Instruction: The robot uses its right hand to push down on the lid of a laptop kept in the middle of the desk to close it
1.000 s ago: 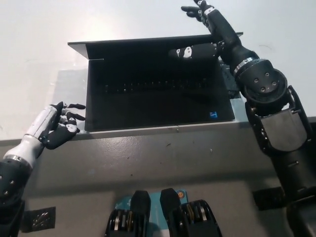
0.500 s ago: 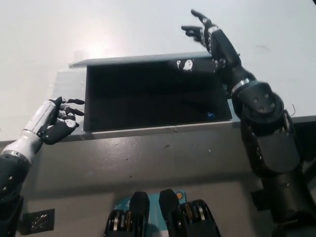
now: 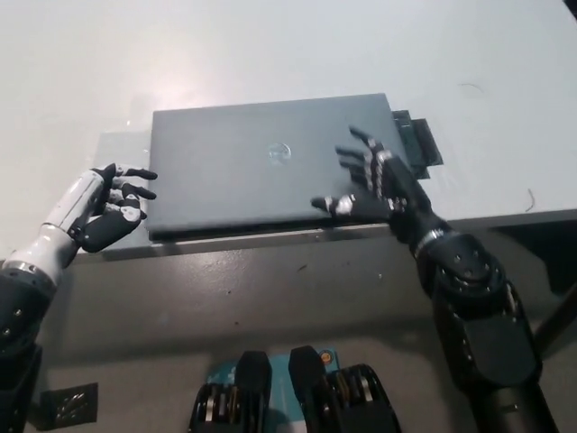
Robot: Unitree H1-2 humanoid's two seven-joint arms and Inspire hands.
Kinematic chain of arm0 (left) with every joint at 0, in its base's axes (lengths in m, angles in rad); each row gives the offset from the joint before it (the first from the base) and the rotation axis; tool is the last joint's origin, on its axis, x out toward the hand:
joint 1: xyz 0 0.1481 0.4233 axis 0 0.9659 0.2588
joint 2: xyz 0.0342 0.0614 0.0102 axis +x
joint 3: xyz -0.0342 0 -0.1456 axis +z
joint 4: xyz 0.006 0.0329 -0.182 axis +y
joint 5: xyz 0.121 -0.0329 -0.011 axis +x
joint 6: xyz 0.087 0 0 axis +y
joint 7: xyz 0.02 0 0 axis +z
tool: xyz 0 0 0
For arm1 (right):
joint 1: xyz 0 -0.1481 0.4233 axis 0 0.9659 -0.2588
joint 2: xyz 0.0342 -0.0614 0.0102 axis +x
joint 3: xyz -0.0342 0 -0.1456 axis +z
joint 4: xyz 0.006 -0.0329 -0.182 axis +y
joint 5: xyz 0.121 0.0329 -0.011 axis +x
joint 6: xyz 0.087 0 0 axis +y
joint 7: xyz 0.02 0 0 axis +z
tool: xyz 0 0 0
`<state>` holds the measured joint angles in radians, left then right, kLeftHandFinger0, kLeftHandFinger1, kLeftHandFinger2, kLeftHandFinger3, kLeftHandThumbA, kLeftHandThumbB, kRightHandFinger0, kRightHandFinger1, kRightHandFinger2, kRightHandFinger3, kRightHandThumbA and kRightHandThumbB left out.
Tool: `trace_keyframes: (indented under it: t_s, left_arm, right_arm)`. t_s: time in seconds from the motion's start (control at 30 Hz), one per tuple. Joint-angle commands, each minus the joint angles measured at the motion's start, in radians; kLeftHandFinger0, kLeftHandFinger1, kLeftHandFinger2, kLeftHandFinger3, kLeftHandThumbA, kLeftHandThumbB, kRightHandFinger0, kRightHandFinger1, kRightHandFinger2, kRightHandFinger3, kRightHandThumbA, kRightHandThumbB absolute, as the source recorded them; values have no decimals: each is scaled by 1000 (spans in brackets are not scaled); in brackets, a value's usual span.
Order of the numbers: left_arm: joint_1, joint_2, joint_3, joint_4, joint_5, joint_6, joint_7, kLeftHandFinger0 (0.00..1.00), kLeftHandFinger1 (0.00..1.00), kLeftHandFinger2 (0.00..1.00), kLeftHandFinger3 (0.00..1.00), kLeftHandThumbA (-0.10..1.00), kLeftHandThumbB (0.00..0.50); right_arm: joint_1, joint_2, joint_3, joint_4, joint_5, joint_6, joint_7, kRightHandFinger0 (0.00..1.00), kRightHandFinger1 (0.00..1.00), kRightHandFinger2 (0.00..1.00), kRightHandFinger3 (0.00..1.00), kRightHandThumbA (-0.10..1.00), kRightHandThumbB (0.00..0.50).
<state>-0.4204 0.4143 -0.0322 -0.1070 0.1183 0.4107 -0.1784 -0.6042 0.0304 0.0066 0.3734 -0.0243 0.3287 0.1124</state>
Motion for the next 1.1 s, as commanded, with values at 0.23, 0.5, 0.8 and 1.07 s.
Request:
trace_keyframes:
  t_s: [0.23, 0.5, 0.8, 1.07]
  left_arm:
    - [-61, 44, 14, 0, 20, -18, -12, 393, 460, 568, 658, -10, 0]
    - [-56, 40, 13, -3, 23, -9, -10, 380, 447, 548, 637, -17, 3]
    - [-45, 44, 17, -7, 18, -14, -12, 373, 443, 552, 647, 4, 0]
    - [-24, 26, 40, -16, -9, -9, -8, 356, 426, 540, 679, -69, 0]
  right_arm:
    - [48, 12, -32, 12, 39, 70, -18, 987, 917, 928, 1000, 1000, 247]
    - [55, 7, -29, 1, 44, 64, -17, 1000, 931, 941, 1000, 1000, 245]
    - [56, 6, -63, -151, 96, 129, -7, 938, 870, 873, 1000, 1000, 258]
    - [129, -65, -101, -529, 248, 141, -14, 966, 866, 846, 1000, 1000, 350]
